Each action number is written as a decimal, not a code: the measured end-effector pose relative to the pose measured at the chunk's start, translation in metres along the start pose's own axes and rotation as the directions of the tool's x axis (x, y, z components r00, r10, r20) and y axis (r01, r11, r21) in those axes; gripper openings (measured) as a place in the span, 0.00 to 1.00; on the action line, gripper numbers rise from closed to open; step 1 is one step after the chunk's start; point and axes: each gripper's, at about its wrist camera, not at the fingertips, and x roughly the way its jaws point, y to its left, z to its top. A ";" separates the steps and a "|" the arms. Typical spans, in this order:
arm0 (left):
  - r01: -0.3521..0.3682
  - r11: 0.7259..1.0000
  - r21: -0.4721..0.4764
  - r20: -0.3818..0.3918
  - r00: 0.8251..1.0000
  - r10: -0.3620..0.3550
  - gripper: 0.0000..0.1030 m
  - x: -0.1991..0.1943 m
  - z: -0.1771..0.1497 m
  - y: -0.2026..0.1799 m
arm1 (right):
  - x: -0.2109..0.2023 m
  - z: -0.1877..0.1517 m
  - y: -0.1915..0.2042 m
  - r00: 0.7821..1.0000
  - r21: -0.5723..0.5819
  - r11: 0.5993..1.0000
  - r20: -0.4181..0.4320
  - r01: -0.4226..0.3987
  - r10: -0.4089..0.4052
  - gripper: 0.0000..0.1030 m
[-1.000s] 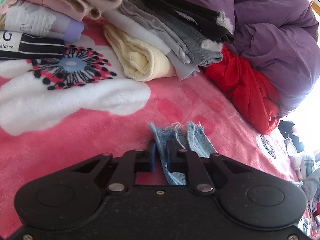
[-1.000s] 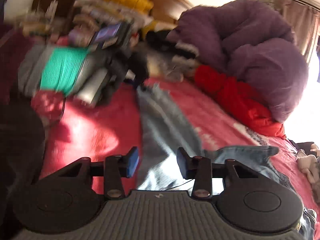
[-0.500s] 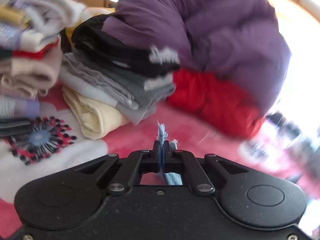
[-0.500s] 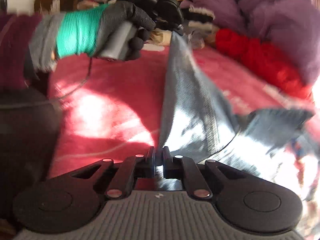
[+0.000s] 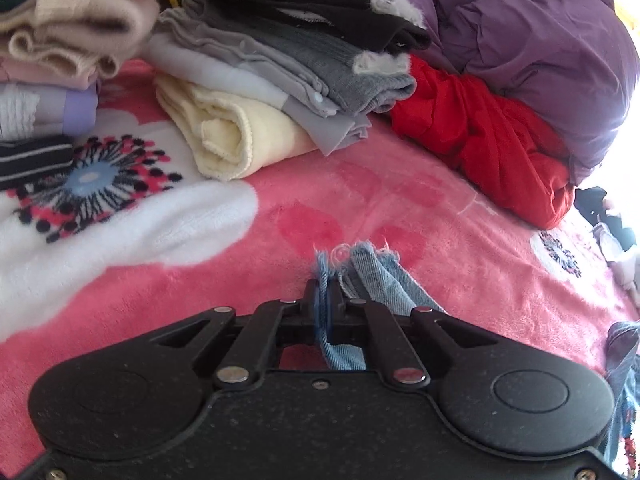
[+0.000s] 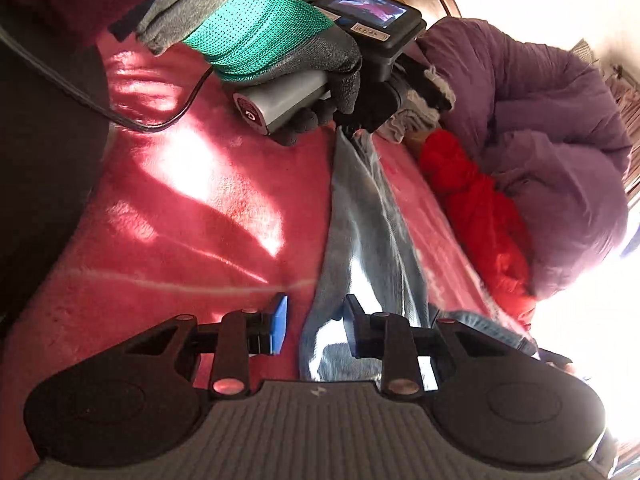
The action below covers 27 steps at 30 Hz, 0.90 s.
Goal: Fold clothes
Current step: 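Pull the held jeans leg straight across the blanket with the left tool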
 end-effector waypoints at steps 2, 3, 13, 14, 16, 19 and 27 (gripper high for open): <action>0.012 1.000 -0.019 -0.003 1.000 -0.012 0.01 0.000 0.001 0.002 | 0.004 -0.003 -0.002 1.000 0.011 1.000 -0.001 0.018 -0.018 0.29; 0.016 1.000 -0.027 -0.005 1.000 -0.017 0.01 0.000 0.002 0.003 | 0.006 -0.004 -0.006 1.000 0.031 0.999 0.000 0.019 -0.019 0.29; -0.026 1.000 0.008 0.035 0.999 0.025 0.00 -0.006 0.009 0.000 | -0.007 -0.019 -0.085 0.969 0.489 0.837 0.098 -0.246 0.227 0.09; -0.037 0.999 0.015 0.017 0.999 0.037 0.00 -0.001 0.007 0.001 | -0.001 -0.024 -0.081 0.966 0.473 0.845 0.066 -0.250 0.248 0.17; -0.023 1.000 0.000 0.023 0.999 0.023 0.00 -0.002 0.008 0.004 | -0.003 -0.026 -0.064 0.980 0.358 0.913 0.022 -0.193 0.199 0.37; -0.023 1.000 -0.007 0.025 0.999 0.023 0.00 -0.002 0.007 0.004 | -0.020 -0.012 -0.038 0.991 0.196 0.973 0.078 -0.123 0.109 0.37; 0.015 0.998 -0.067 0.009 1.000 -0.014 0.00 -0.002 0.005 0.015 | -0.017 -0.012 -0.003 1.000 -0.049 0.998 -0.003 -0.025 0.025 0.29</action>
